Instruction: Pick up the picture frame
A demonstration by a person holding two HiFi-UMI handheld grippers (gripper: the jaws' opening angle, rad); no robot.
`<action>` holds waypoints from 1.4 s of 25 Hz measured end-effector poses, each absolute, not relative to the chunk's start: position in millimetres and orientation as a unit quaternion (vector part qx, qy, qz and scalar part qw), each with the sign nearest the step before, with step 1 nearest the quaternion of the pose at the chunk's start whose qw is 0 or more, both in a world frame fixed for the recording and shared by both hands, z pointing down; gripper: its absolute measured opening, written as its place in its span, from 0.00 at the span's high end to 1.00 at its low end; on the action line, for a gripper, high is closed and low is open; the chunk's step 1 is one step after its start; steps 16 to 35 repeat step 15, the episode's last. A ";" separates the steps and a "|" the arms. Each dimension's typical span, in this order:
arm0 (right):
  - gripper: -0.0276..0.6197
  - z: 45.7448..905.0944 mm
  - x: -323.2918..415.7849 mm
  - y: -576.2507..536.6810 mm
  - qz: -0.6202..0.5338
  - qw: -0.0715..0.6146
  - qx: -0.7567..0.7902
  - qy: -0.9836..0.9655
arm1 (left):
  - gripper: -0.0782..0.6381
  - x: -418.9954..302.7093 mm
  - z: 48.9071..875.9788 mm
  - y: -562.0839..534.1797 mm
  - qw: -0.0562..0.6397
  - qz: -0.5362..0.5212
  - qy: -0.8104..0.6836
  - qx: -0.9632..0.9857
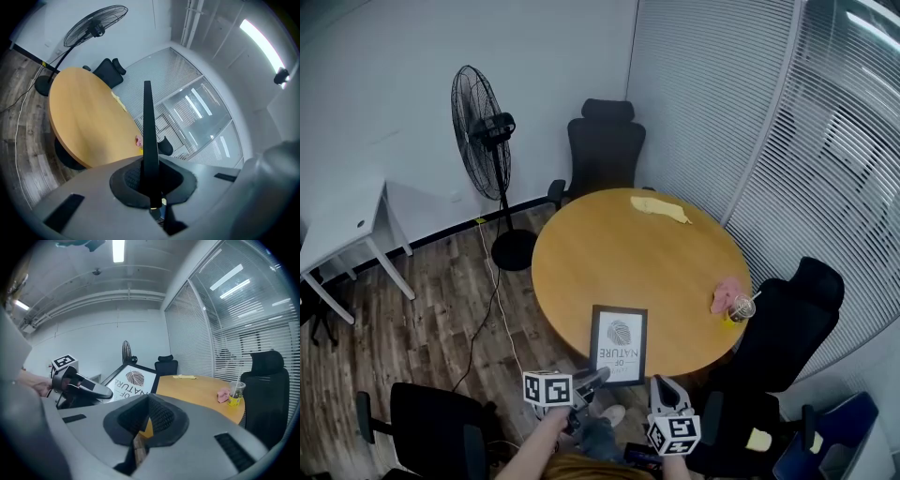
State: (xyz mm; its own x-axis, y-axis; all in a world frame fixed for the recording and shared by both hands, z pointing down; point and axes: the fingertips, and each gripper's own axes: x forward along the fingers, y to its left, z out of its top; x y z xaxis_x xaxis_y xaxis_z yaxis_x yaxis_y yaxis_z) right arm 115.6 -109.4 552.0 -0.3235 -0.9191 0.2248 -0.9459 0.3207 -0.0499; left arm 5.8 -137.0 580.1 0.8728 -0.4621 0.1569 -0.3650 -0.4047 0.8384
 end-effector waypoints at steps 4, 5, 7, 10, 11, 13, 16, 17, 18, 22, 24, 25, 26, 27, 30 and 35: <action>0.94 553.3 118.1 -107.6 0.089 0.079 0.577 -0.808 | 0.84 6.9 581.6 -136.3 0.488 -0.051 -0.247 0.835; 0.94 552.1 117.3 -107.5 0.090 0.079 0.576 -0.809 | 0.84 7.1 581.2 -136.4 0.489 -0.052 -0.247 0.835; 0.94 551.0 115.2 -106.9 0.090 0.078 0.572 -0.811 | 0.84 7.6 580.0 -135.8 0.490 -0.053 -0.246 0.835; 0.94 554.0 113.8 -106.3 0.091 0.077 0.570 -0.813 | 0.84 7.9 579.5 -134.0 0.490 -0.054 -0.244 0.835; 0.94 555.2 114.3 -106.3 0.092 0.077 0.571 -0.812 | 0.84 8.2 579.7 -133.6 0.489 -0.054 -0.243 0.836; 0.94 556.0 114.9 -106.7 0.093 0.077 0.572 -0.812 | 0.84 8.2 580.5 -133.2 0.489 -0.052 -0.243 0.836; 0.94 555.1 114.6 -107.2 0.094 0.076 0.572 -0.811 | 0.84 7.5 581.4 -133.1 0.488 -0.049 -0.244 0.837; 0.94 555.1 114.6 -107.2 0.094 0.076 0.572 -0.811 | 0.84 7.5 581.4 -133.1 0.488 -0.049 -0.244 0.837; 0.94 555.1 114.6 -107.2 0.094 0.076 0.572 -0.811 | 0.84 7.5 581.4 -133.1 0.488 -0.049 -0.244 0.837; 0.94 555.1 114.6 -107.2 0.094 0.076 0.572 -0.811 | 0.84 7.5 581.4 -133.1 0.488 -0.049 -0.244 0.837; 0.94 555.1 114.6 -107.2 0.094 0.076 0.572 -0.811 | 0.84 7.5 581.4 -133.1 0.488 -0.049 -0.244 0.837; 0.94 555.1 114.6 -107.2 0.094 0.076 0.572 -0.811 | 0.84 7.5 581.4 -133.1 0.488 -0.049 -0.244 0.837; 0.94 555.1 114.6 -107.2 0.094 0.076 0.572 -0.811 | 0.84 7.5 581.4 -133.1 0.488 -0.049 -0.244 0.837; 0.94 555.1 114.6 -107.2 0.094 0.076 0.572 -0.811 | 0.84 7.5 581.4 -133.1 0.488 -0.049 -0.244 0.837; 0.94 555.1 114.6 -107.2 0.094 0.076 0.572 -0.811 | 0.84 7.5 581.4 -133.1 0.488 -0.049 -0.244 0.837; 0.94 555.1 114.6 -107.2 0.094 0.076 0.572 -0.811 | 0.84 7.5 581.4 -133.1 0.488 -0.049 -0.244 0.837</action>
